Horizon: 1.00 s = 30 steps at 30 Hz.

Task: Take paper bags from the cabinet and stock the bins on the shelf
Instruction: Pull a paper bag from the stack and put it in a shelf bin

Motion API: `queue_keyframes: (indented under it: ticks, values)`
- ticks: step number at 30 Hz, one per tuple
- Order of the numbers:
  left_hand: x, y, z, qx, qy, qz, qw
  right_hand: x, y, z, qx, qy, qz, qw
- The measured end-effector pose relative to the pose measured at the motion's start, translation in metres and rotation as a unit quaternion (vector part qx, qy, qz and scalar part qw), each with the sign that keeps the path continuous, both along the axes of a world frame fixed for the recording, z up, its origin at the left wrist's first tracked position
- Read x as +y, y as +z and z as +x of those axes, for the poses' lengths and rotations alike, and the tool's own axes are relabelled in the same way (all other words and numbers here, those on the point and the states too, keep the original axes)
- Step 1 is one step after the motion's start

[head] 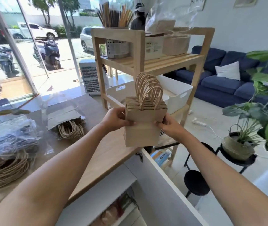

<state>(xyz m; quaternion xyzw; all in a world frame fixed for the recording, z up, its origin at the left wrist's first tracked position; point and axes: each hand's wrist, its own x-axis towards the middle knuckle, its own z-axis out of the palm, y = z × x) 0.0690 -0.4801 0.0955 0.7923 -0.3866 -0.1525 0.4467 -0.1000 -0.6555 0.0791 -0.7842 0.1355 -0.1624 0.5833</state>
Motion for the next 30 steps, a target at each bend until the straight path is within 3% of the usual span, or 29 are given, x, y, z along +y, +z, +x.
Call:
queue_keyframes:
  ticks: [6, 12, 17, 21, 30]
  values:
    - [-0.059, 0.005, -0.036, 0.032, -0.064, 0.038, 0.997, -0.034, -0.002, -0.054, 0.025, -0.084, 0.063, 0.994]
    - [-0.126, -0.002, -0.067, 0.195, -0.101, 0.074, 0.973, -0.082, -0.005, -0.083, 0.049, -0.21, 0.165, 0.962]
    - [-0.187, -0.012, -0.06, 0.302, -0.072, 0.059, 0.949, -0.139, 0.005, -0.069, 0.089, -0.264, 0.218, 0.935]
    - [-0.248, 0.001, -0.037, 0.346, -0.036, 0.029, 0.937, -0.202, 0.028, -0.035, 0.121, -0.281, 0.232, 0.923]
    - [-0.352, 0.024, 0.03, 0.385, 0.087, -0.015, 0.919, -0.325, 0.053, 0.07, 0.202, -0.203, 0.25, 0.925]
